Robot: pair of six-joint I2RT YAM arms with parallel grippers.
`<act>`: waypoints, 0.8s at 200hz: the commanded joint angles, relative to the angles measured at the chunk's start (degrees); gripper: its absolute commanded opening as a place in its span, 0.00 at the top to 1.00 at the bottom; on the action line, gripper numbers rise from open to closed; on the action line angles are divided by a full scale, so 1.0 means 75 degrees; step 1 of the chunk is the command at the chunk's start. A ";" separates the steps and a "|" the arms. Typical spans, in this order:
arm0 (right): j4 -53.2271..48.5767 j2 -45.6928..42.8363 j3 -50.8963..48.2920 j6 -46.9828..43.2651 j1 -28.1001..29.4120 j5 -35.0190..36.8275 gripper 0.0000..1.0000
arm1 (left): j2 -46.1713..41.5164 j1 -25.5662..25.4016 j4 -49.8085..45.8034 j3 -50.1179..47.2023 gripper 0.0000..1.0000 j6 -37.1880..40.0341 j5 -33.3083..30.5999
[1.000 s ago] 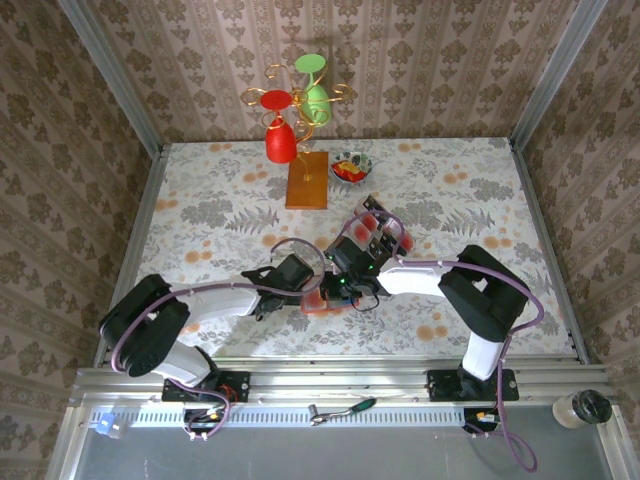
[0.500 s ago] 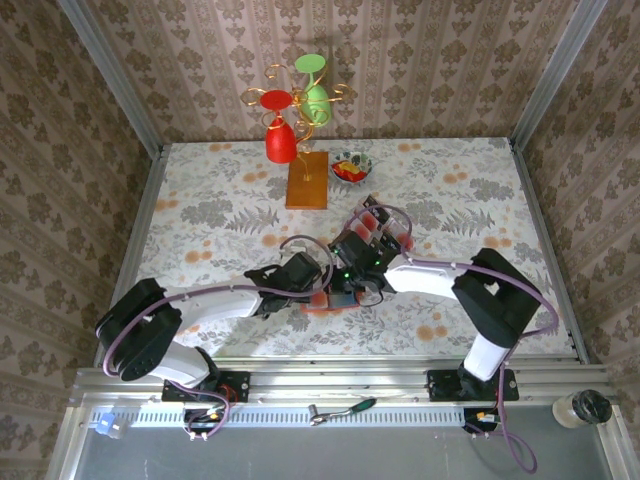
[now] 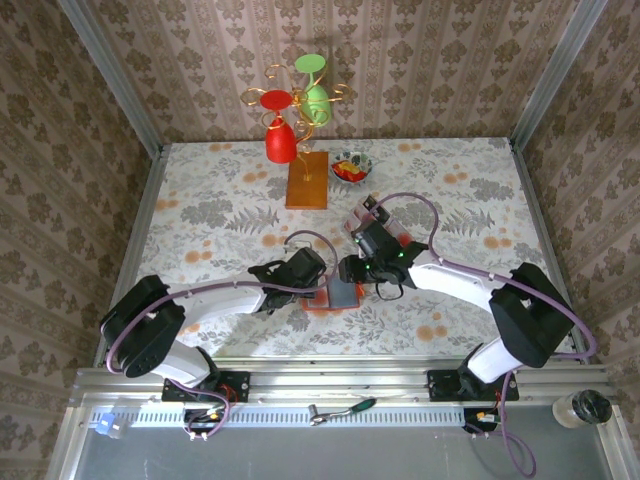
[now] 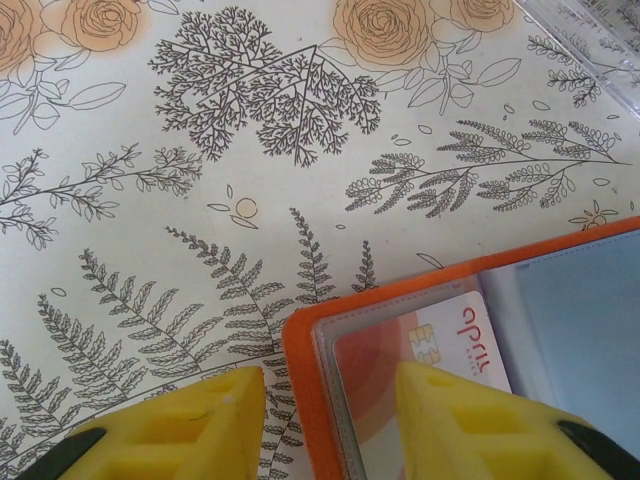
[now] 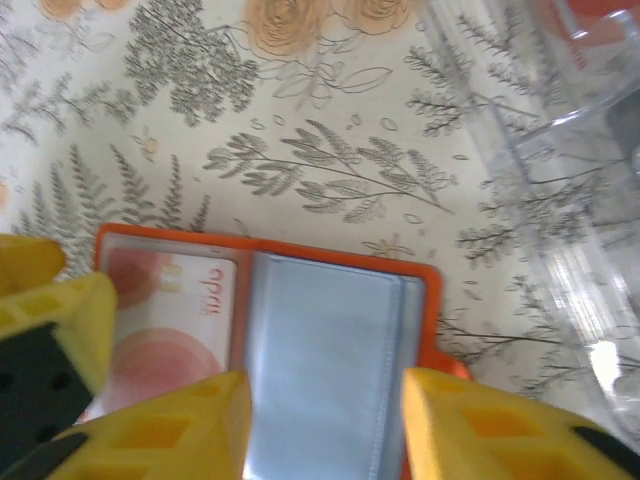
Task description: Put the credit cards into the card holder
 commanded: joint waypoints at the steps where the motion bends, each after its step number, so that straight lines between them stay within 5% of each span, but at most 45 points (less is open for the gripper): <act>1: -0.0618 0.0041 -0.0227 -0.0390 0.0003 0.0708 0.52 | -0.0088 -0.0060 -0.0225 0.0105 0.59 0.0006 -0.0064; 32: -0.0408 0.0383 -0.0332 -0.0363 -0.0015 0.0723 0.57 | -0.0261 -0.0046 -0.0345 0.0164 0.60 0.0044 -0.0098; 93: -0.0256 0.0447 -0.0461 -0.0271 -0.0044 0.0624 0.99 | -0.0432 -0.0099 -0.0463 0.0470 0.59 0.0097 0.0144; 160: 0.0134 -0.0184 -0.1125 0.0496 -0.0035 0.0260 0.99 | -0.0121 -0.0318 -0.0220 0.0733 0.59 -0.0059 0.0352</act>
